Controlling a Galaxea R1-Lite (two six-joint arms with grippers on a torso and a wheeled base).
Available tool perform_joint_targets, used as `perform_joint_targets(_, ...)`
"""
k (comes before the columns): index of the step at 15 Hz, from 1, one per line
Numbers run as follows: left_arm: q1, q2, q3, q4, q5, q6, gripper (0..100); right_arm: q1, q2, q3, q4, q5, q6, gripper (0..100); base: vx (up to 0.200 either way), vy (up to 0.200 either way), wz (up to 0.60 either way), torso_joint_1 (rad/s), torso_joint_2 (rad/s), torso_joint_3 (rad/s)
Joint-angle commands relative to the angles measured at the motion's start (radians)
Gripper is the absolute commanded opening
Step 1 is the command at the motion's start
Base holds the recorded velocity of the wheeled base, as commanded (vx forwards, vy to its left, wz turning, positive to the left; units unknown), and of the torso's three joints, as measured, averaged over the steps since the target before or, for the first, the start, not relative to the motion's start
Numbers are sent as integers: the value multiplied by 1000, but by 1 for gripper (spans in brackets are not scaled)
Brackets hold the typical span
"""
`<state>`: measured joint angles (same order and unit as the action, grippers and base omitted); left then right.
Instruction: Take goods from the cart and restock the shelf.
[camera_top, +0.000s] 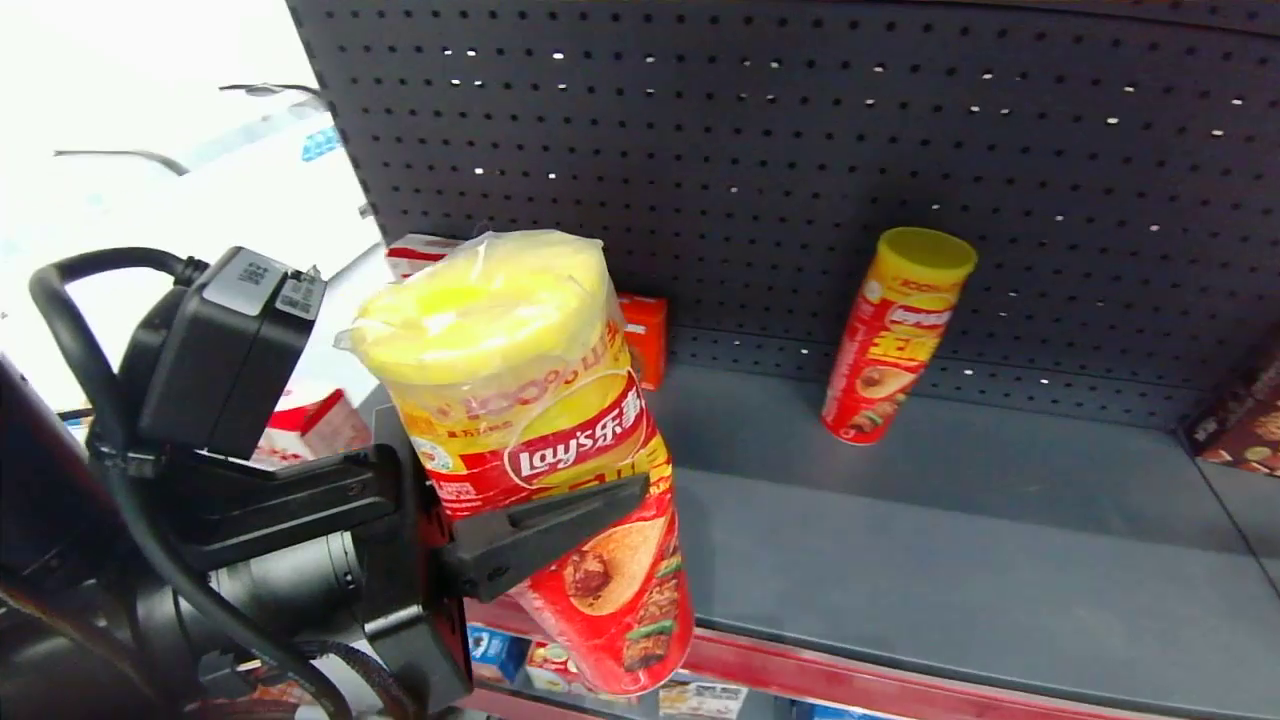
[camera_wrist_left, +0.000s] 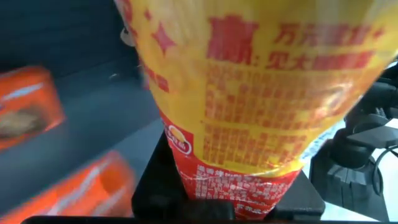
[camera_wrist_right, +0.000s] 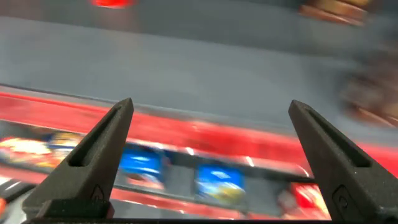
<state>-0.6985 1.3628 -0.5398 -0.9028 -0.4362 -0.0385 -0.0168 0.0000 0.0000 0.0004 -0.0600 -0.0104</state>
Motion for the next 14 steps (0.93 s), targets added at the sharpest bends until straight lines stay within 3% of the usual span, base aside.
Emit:
perform_joint_targets(1, 1, -1, -6, -1, 1, -1, 0, 0, 0, 0, 0, 0, 0, 100, 0, 0, -600, 2, 7, 2)
perform_joint_targets(2, 1, 1, -8, -1, 1, -1, 0, 0, 0, 0, 0, 0, 1, 100, 0, 0, -600, 2, -2, 2)
perform_joint_targets(14, 28, 4, 1, -4, -3, -1, 0, 0, 0, 0, 0, 0, 1, 100, 0, 0, 0, 0, 0, 0)
